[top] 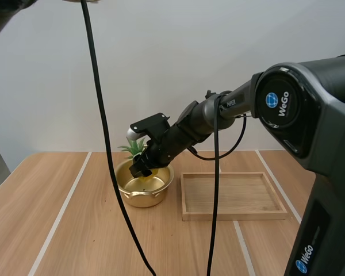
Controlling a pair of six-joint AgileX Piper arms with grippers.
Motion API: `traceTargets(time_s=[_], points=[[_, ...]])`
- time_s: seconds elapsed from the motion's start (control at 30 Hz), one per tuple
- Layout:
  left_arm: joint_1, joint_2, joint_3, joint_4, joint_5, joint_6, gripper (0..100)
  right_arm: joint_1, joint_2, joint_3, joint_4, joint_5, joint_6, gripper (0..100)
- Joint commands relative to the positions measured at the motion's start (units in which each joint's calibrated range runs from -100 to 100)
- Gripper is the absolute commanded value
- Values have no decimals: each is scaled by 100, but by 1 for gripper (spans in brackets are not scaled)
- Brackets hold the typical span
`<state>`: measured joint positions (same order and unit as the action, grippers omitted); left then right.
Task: Open the pot, put the pineapple inside, and close it
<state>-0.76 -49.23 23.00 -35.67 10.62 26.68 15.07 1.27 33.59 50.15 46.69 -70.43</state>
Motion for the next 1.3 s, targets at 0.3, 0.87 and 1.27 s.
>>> traceTargets(time_s=[0.3,0.87,1.27], points=[[1,-27,-56,-39,-98,-39,0,7,-1,348,-212,-6,-46,0],[1,-27,-56,-39,-98,-39,0,7,449,346,-188,-549,-37,0],[1,-27,-56,-39,-114,-39,0,7,683,346,-163,-549,-151,0]])
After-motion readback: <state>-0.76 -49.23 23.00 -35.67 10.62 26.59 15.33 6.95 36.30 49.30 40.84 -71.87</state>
